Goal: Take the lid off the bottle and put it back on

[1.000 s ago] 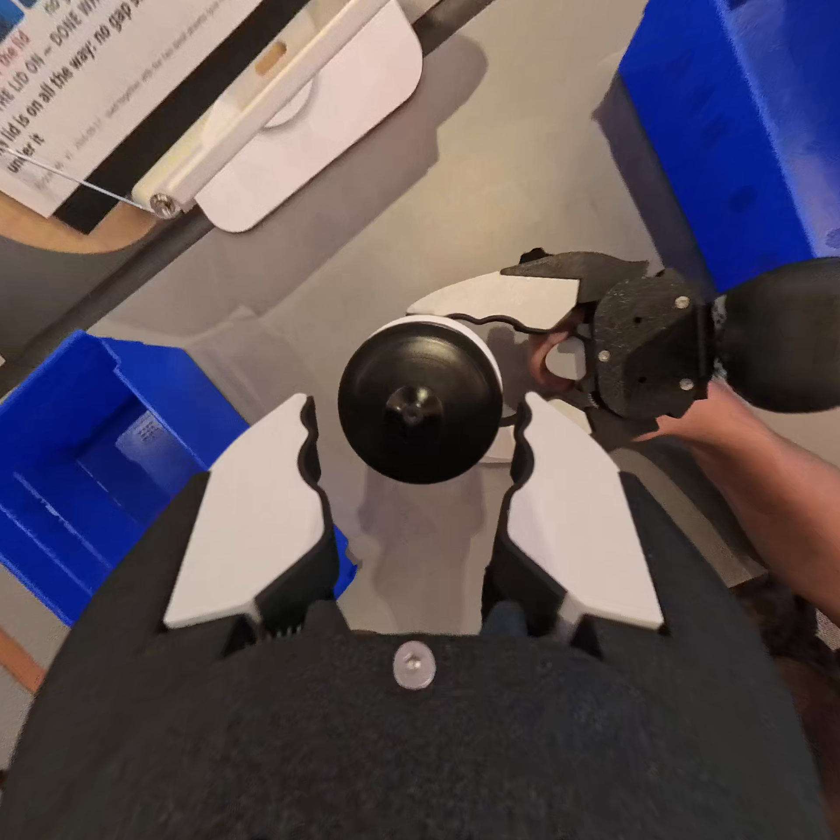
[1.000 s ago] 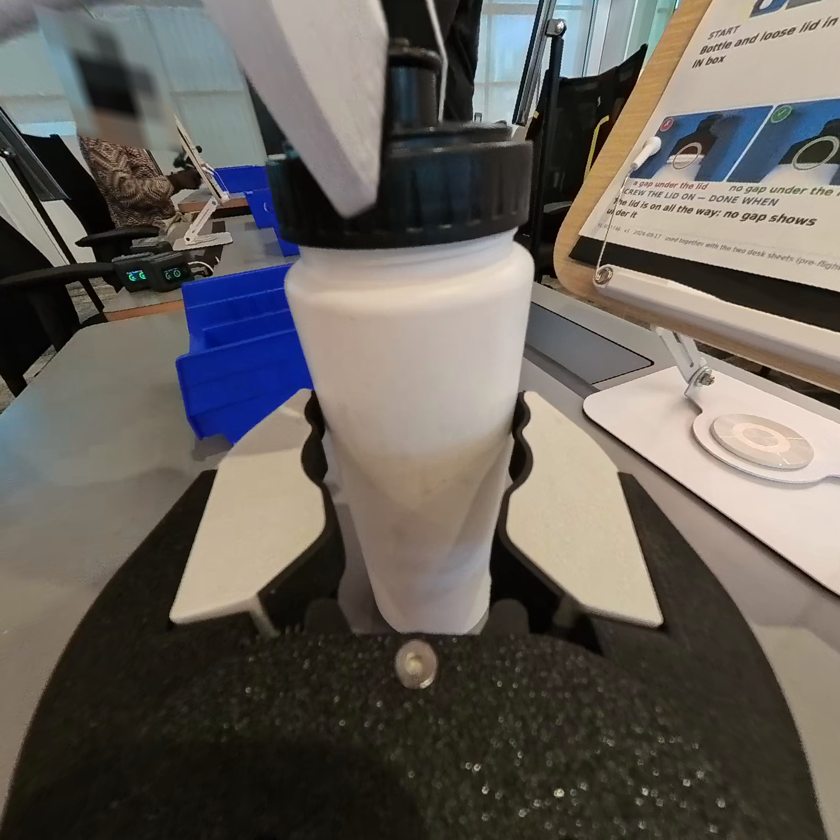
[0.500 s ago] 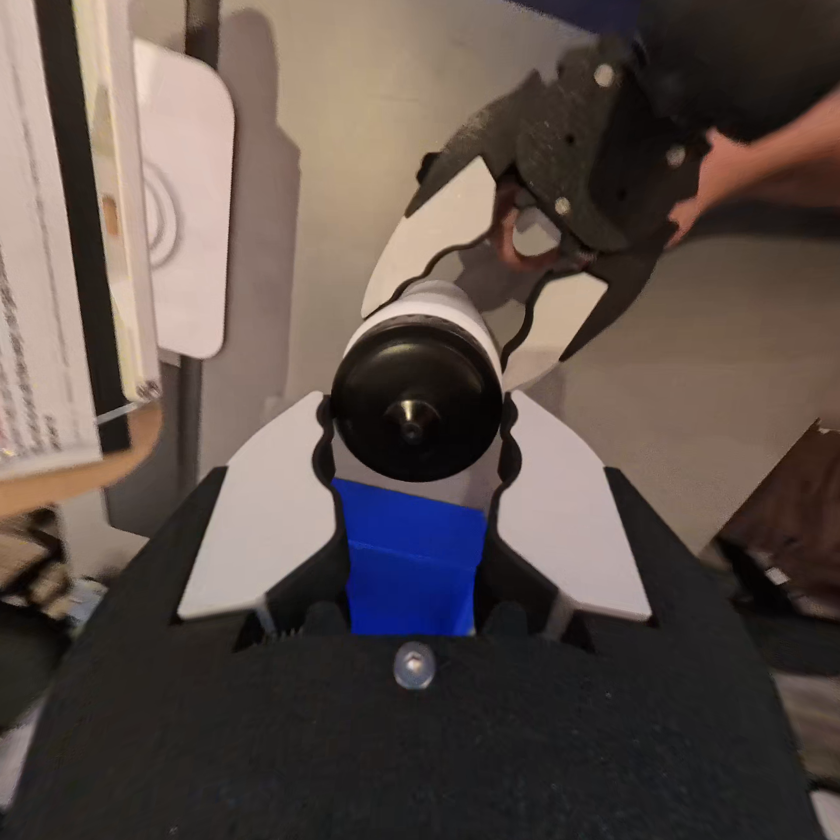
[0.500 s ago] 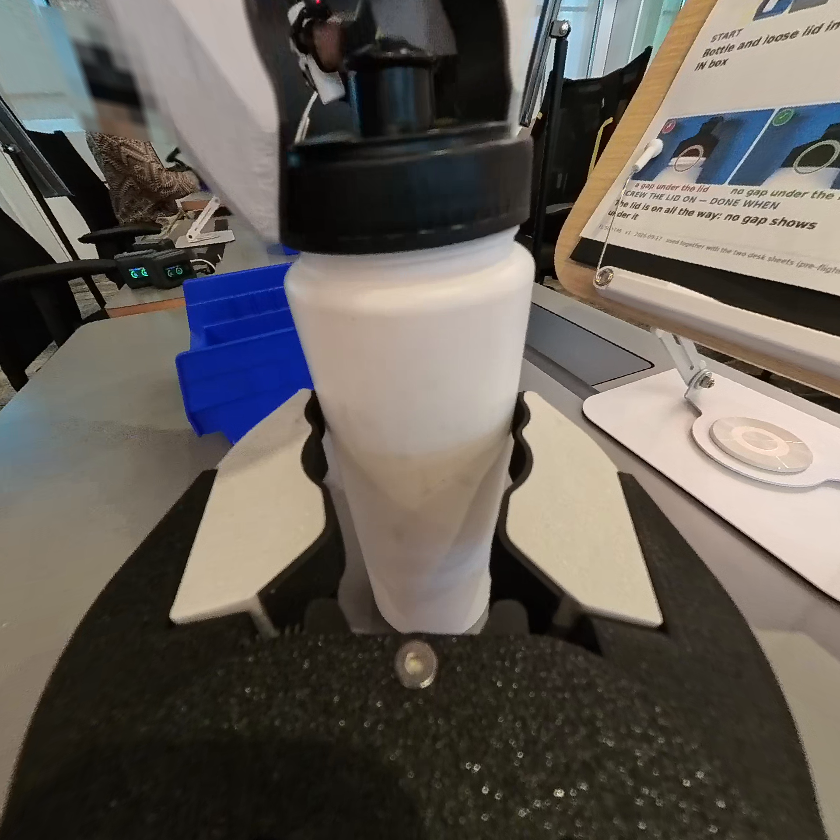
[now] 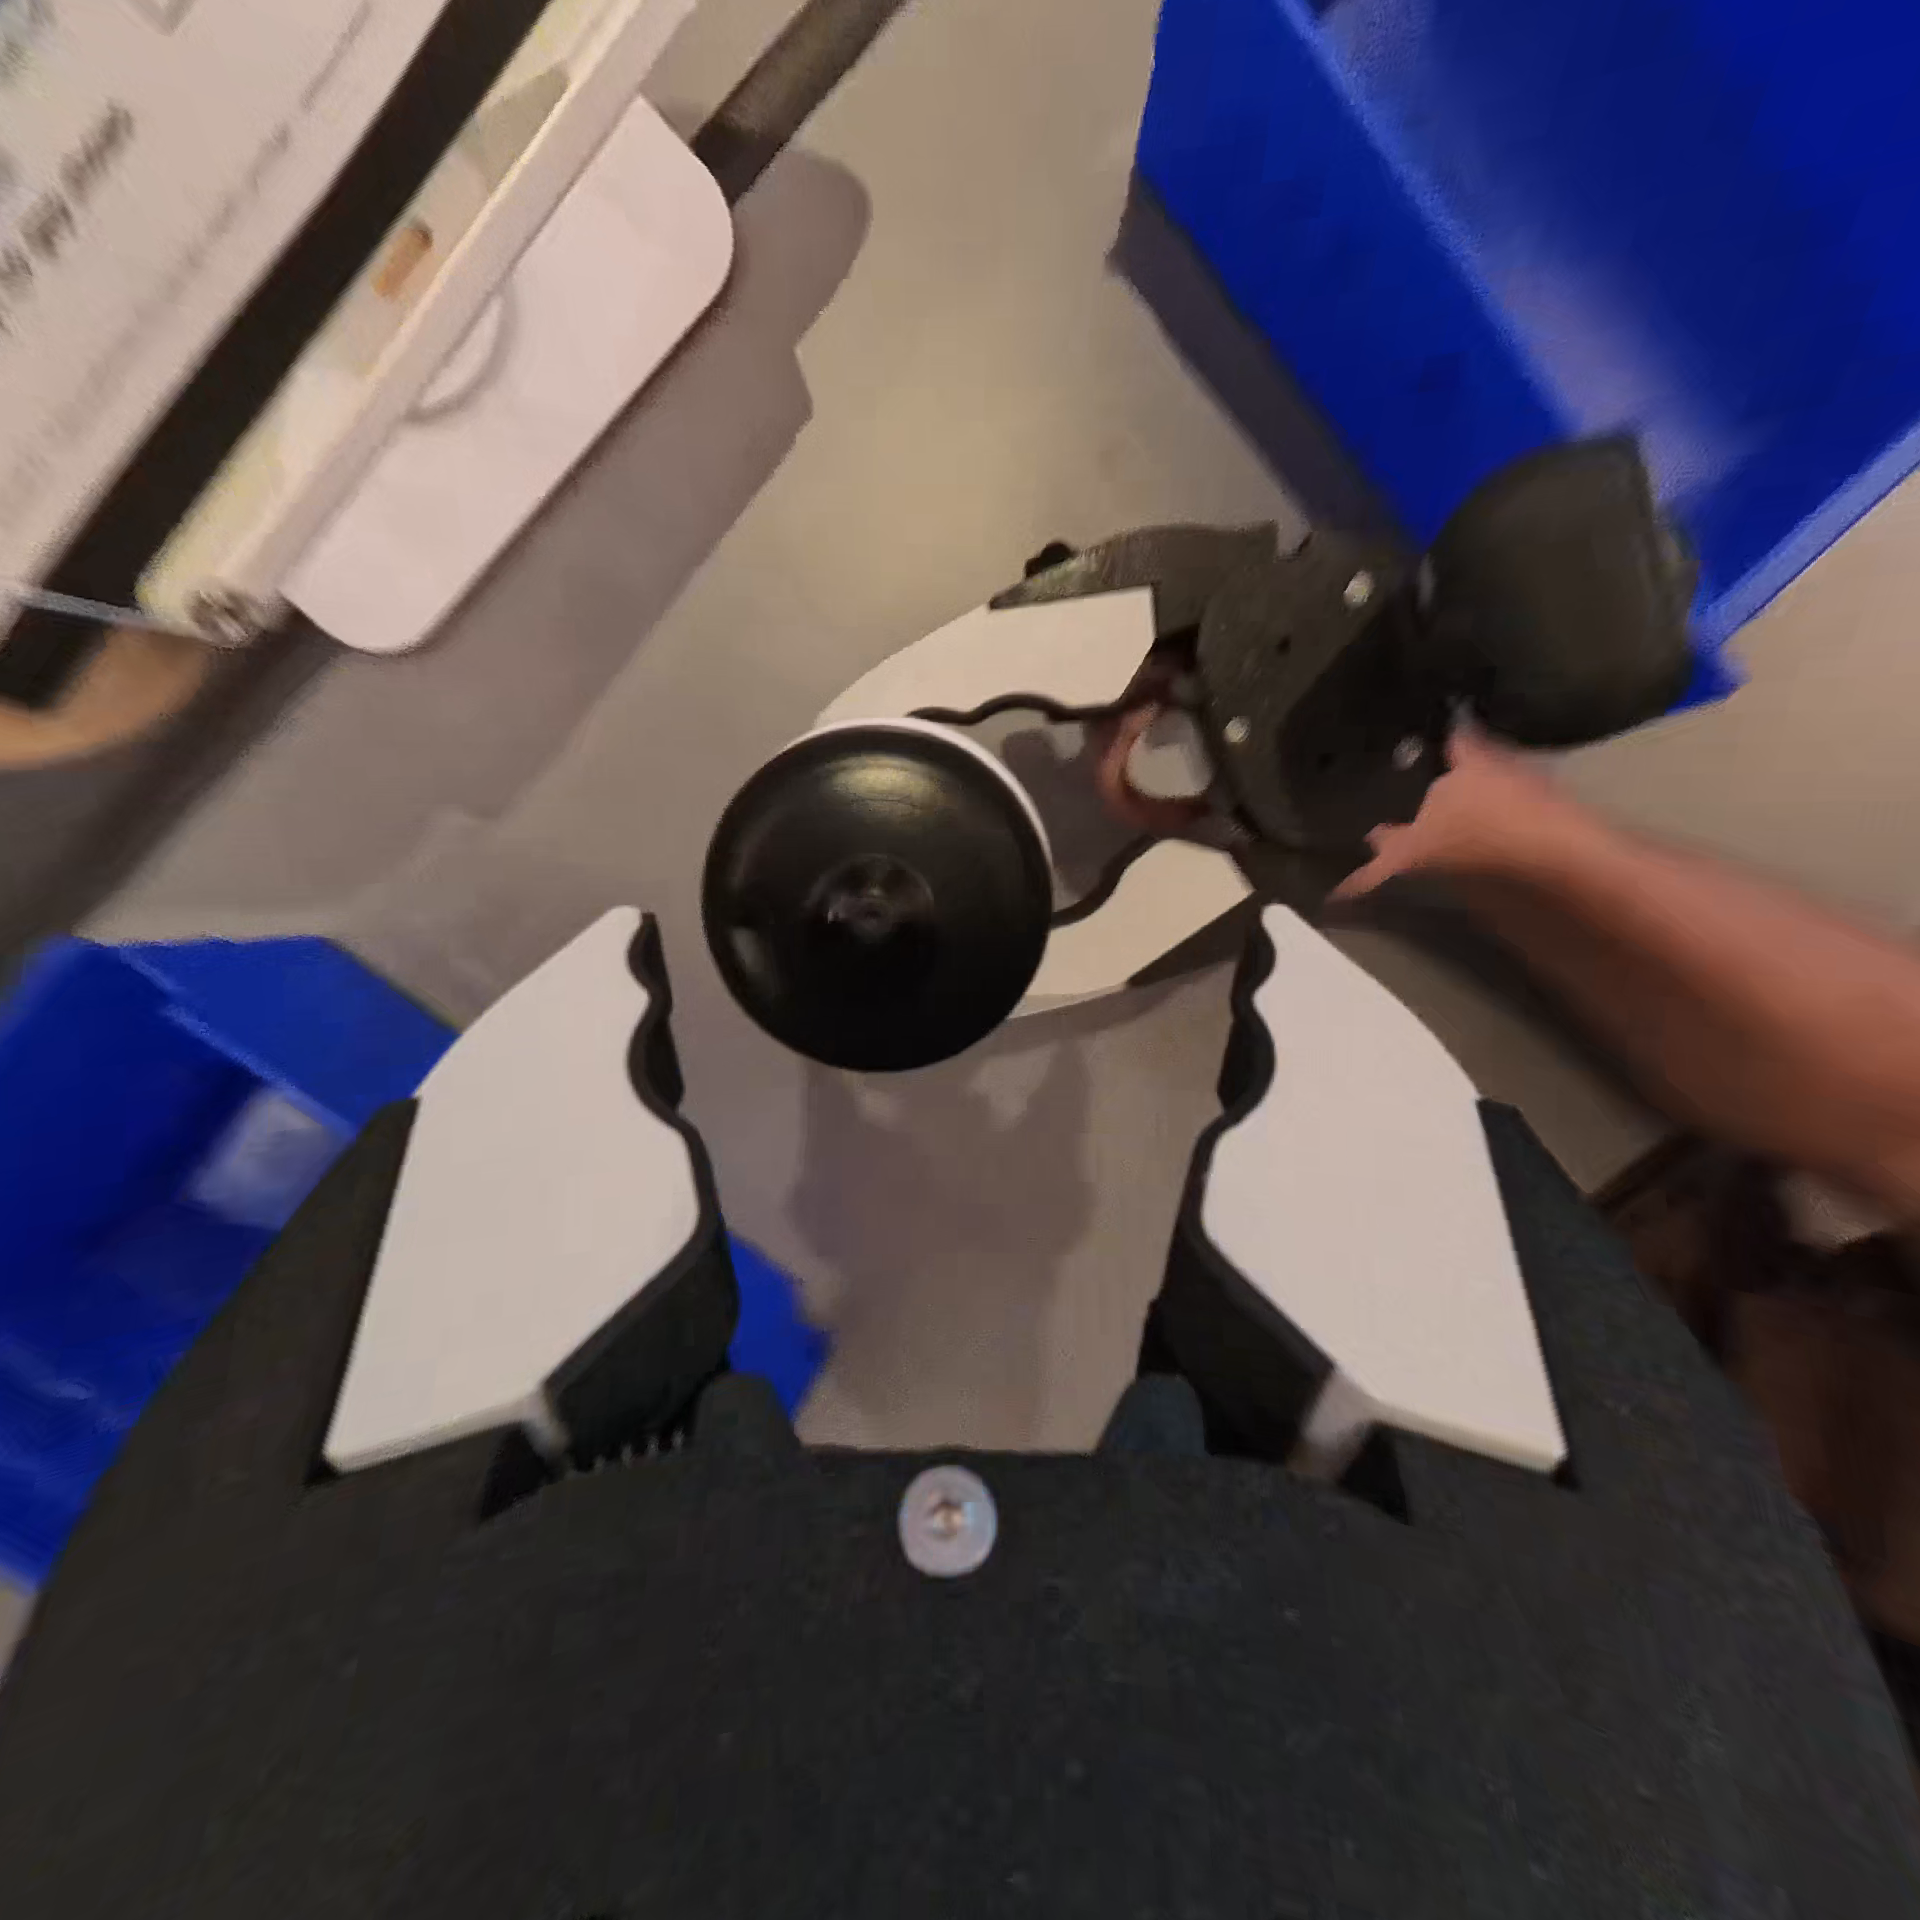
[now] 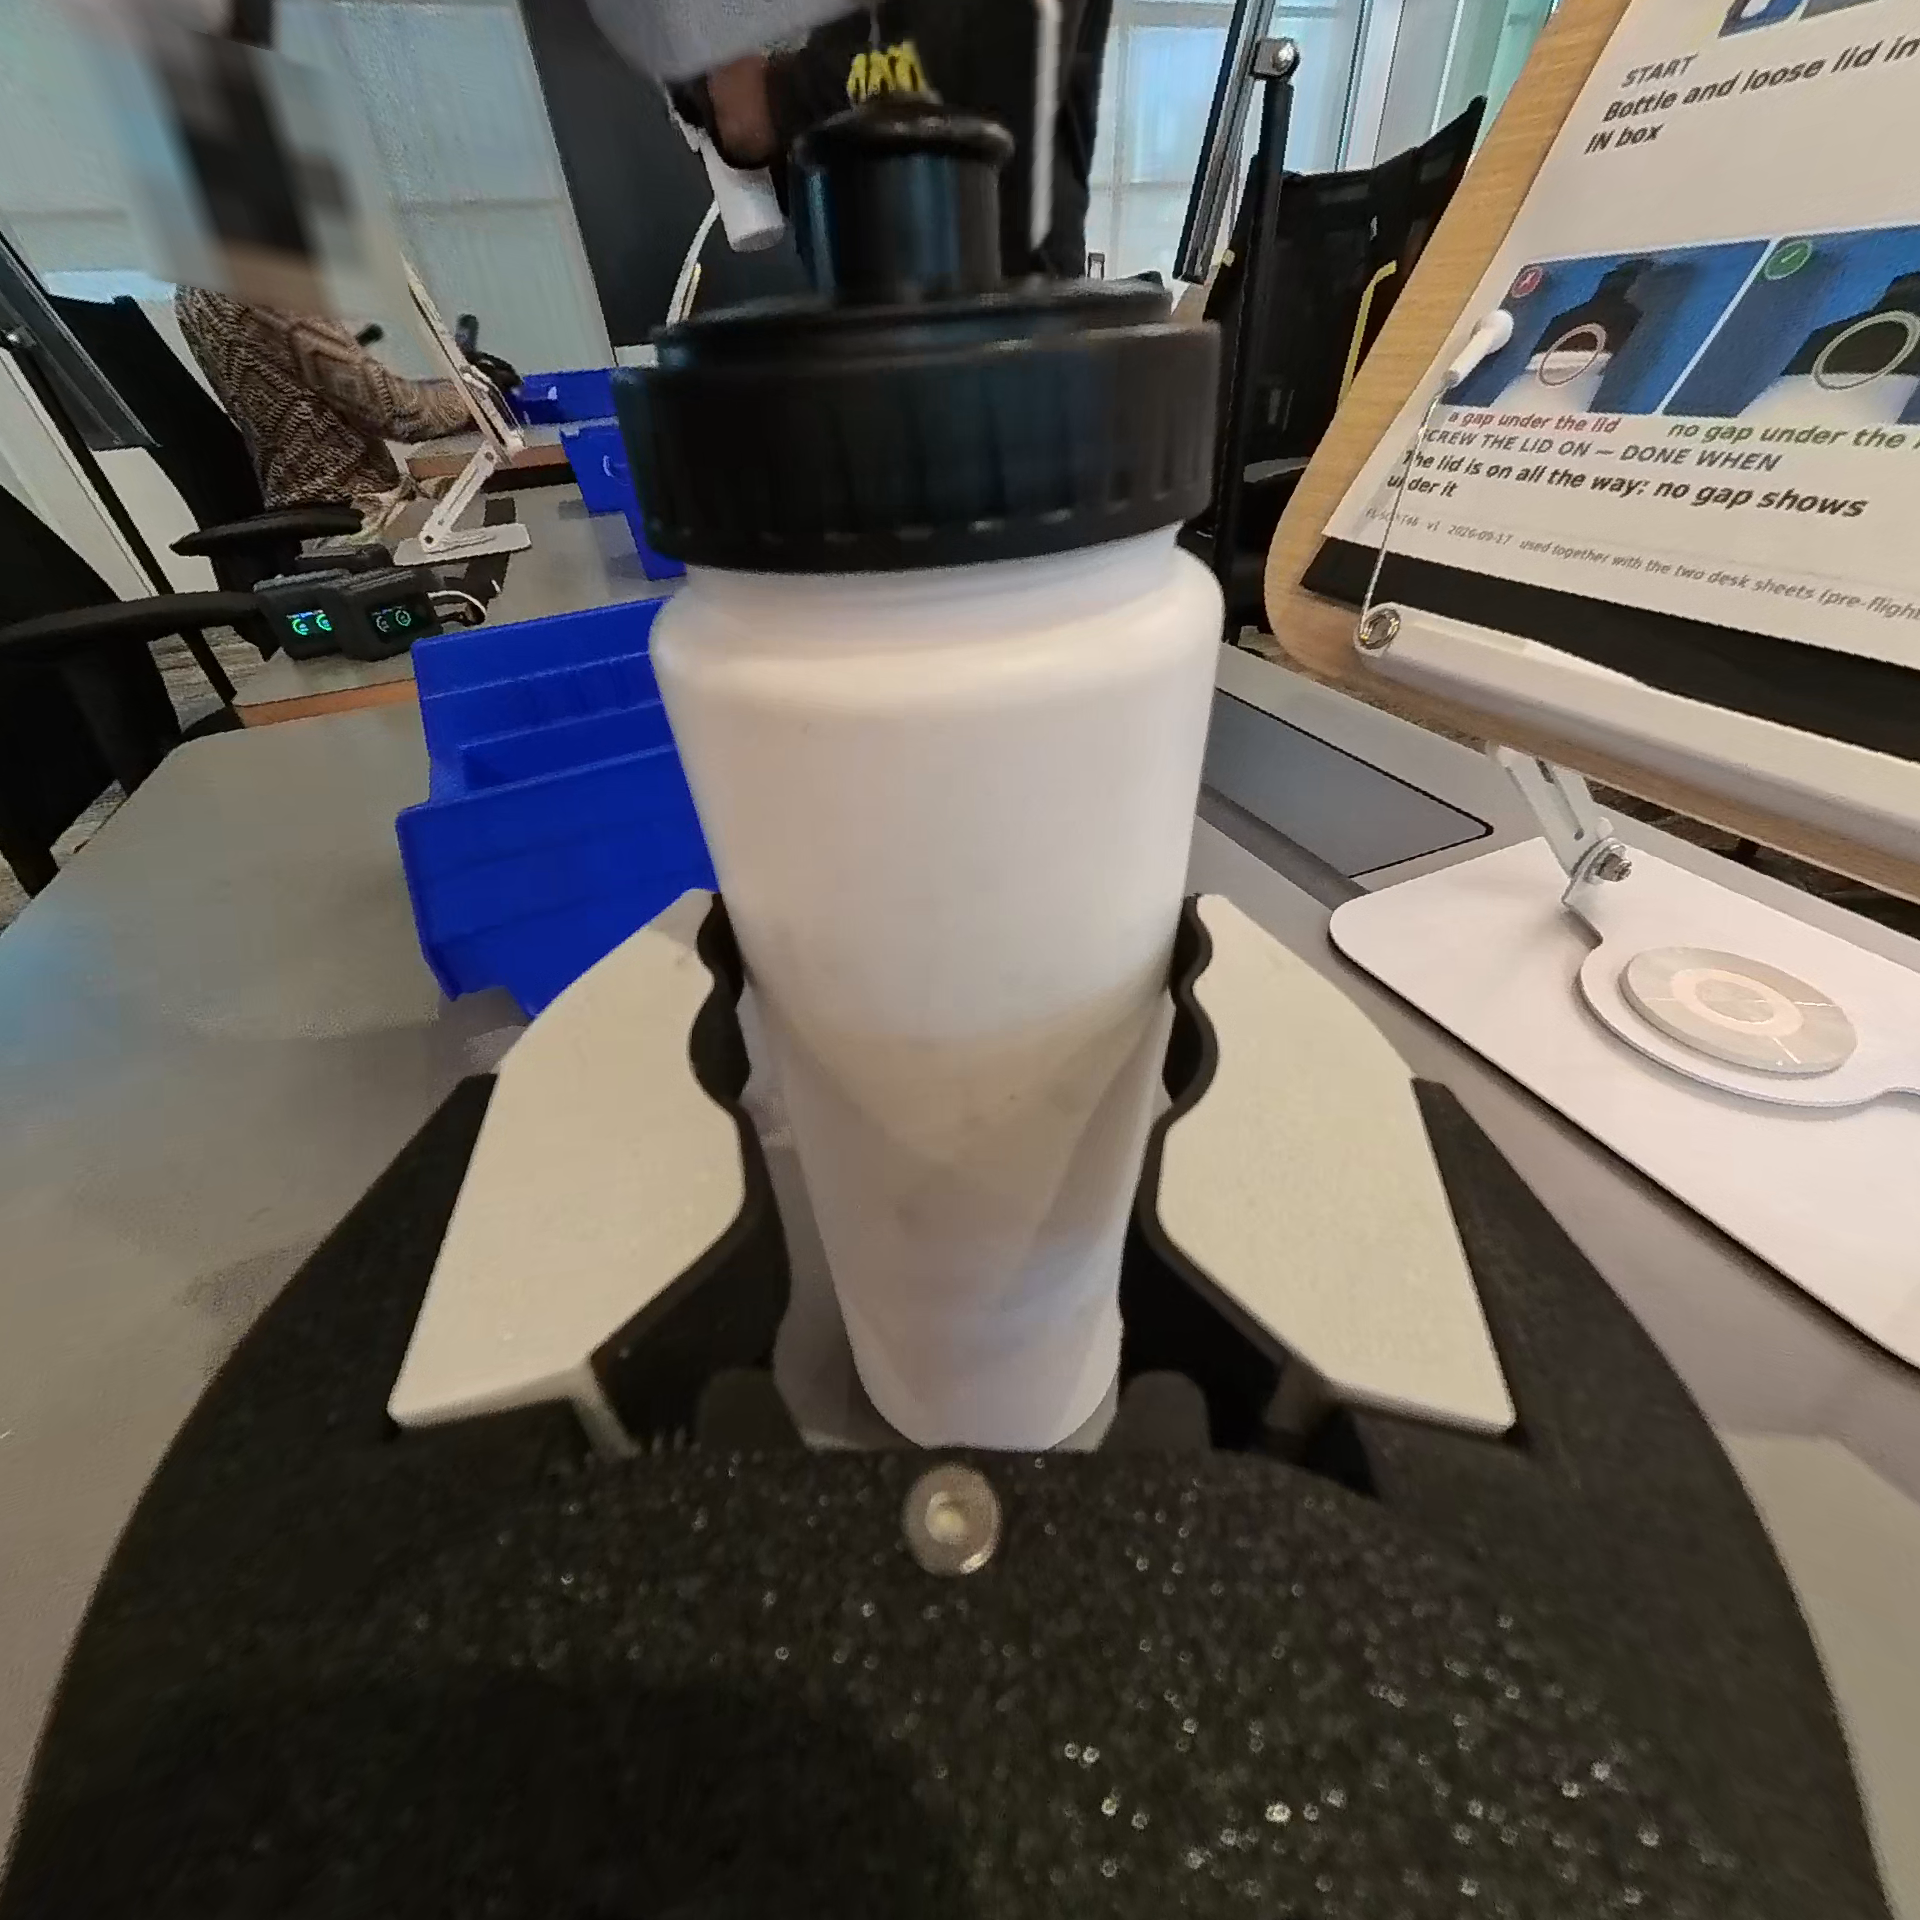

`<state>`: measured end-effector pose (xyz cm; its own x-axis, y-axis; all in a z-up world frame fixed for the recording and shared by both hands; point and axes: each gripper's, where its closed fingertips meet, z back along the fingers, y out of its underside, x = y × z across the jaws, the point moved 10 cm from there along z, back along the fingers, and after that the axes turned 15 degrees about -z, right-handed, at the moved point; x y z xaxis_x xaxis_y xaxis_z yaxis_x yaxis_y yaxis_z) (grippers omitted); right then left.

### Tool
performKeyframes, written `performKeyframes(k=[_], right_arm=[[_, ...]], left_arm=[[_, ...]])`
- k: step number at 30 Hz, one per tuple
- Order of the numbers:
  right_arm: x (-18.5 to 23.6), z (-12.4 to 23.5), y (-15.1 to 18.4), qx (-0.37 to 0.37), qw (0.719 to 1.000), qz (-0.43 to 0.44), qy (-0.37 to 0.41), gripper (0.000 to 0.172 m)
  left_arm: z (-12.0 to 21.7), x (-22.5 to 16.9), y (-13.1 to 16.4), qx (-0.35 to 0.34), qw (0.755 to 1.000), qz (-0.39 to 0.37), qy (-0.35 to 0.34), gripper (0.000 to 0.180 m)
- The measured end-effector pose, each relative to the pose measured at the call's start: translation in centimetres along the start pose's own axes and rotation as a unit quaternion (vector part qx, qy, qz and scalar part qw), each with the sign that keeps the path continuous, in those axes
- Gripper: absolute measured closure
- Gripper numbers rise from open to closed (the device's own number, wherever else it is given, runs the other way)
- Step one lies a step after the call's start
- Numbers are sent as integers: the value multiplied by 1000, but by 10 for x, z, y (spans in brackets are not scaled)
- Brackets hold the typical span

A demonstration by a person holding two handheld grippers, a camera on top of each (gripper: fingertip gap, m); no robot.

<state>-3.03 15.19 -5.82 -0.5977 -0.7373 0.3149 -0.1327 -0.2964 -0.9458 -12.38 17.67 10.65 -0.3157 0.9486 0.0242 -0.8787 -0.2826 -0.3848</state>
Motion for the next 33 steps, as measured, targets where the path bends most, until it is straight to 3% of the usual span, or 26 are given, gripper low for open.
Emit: performKeyframes(k=[3, 7, 9, 16, 21, 24, 27, 30, 32, 33], right_arm=[[1, 0, 0, 1, 1000, 0, 1, 92], [1, 1, 0, 2, 1000, 0, 4, 92], [1, 0, 0, 3, 1000, -1, 4, 92], [2, 1, 0, 5, 1000, 5, 3, 93], [1, 0, 0, 5, 1000, 4, 4, 92], [1, 0, 1, 4, 1000, 3, 7, 93], [1, 1, 0, 7, 1000, 4, 8, 93], [1, 0, 1, 5, 1000, 3, 7, 93], [1, 0, 1, 5, 1000, 2, 7, 93], [1, 0, 1, 6, 1000, 2, 7, 93]], left_arm=[[-6, 8, 5, -11, 997, 77, -15, 81], [-16, 16, 6, 3, 996, 79, -37, 91], [-16, 14, 3, 4, 998, 62, -7, 111], [-18, 15, -9, 84, 985, -145, 35, 111], [-22, 16, -18, 135, 933, -328, 70, 109], [-25, 14, -23, 171, 909, -373, 75, 109], [-23, 5, -25, 186, 896, -401, 33, 110], [-14, -6, -24, 169, 906, -388, -26, 91], [-7, -12, -23, 150, 928, -338, -39, 75], [-5, -15, -23, 134, 945, -297, -40, 76]])
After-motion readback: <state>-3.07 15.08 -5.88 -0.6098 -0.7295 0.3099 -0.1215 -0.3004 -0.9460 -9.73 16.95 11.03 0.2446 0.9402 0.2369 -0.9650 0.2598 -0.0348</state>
